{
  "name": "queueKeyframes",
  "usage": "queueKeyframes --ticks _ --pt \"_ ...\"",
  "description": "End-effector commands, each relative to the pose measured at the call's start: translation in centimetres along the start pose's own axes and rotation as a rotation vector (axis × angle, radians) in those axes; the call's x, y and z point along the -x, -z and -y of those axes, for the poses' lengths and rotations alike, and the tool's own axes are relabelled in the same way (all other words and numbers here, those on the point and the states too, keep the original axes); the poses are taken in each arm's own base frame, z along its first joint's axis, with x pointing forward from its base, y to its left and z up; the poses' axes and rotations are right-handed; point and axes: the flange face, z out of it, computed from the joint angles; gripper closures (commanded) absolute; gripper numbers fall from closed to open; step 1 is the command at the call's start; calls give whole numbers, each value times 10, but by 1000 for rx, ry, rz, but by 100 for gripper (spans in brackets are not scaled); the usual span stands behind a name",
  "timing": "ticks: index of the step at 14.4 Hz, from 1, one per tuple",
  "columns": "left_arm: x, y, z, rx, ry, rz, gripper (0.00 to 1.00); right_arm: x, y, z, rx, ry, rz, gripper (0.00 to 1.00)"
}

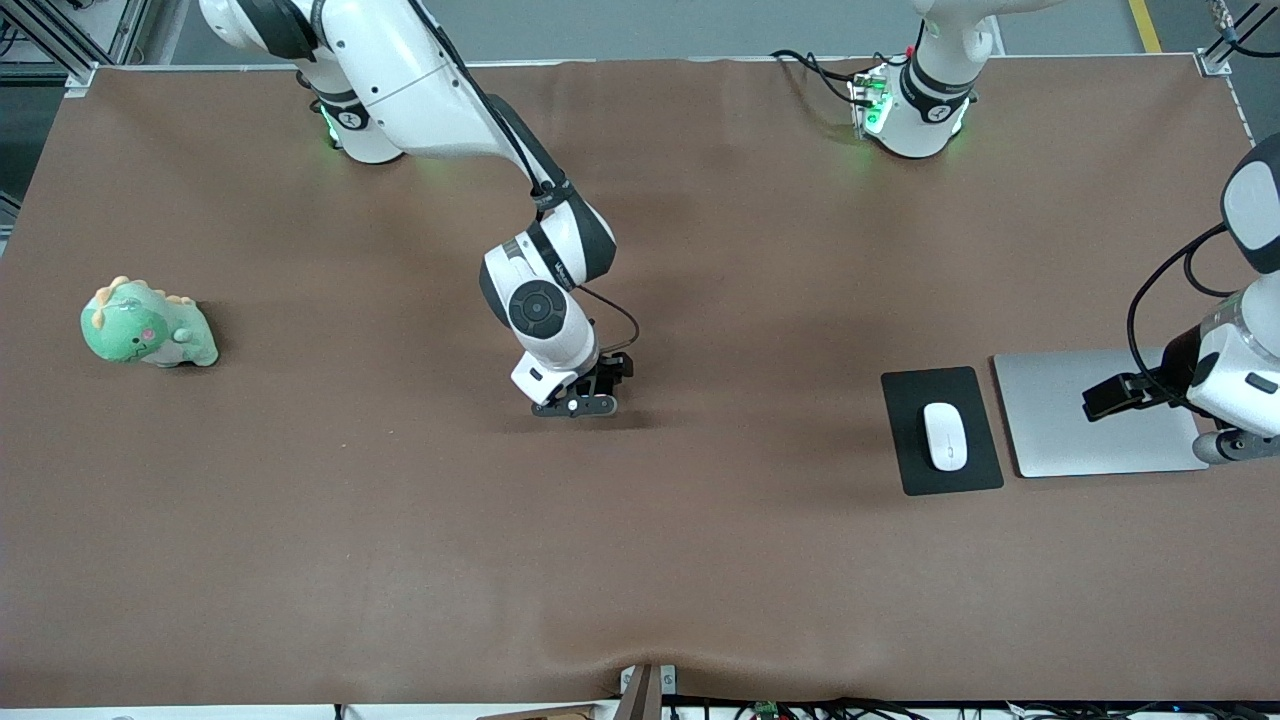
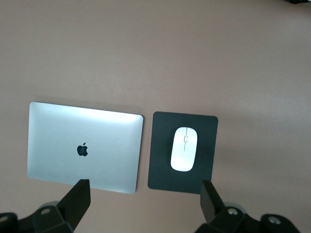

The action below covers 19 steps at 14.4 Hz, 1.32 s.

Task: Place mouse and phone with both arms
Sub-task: 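Grasp the black phone with the right gripper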

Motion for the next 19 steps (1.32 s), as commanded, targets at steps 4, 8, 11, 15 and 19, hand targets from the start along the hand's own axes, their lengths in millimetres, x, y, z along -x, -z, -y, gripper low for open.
queueKeyframes --ticks 4,8,11,15,19 --pt "20 36 -6 -12 -16 13 0 -8 16 4 9 -21 33 100" --pt "36 58 -19 -15 -40 25 0 -28 50 -27 18 -60 74 100" --pt "48 76 -17 -22 -38 27 0 -40 74 -68 23 -85 122 100" --pt "57 89 -16 -28 -43 37 0 -42 93 -120 11 -78 132 100" --pt "71 103 -22 -24 -53 42 0 -39 104 -176 -3 -63 145 100"
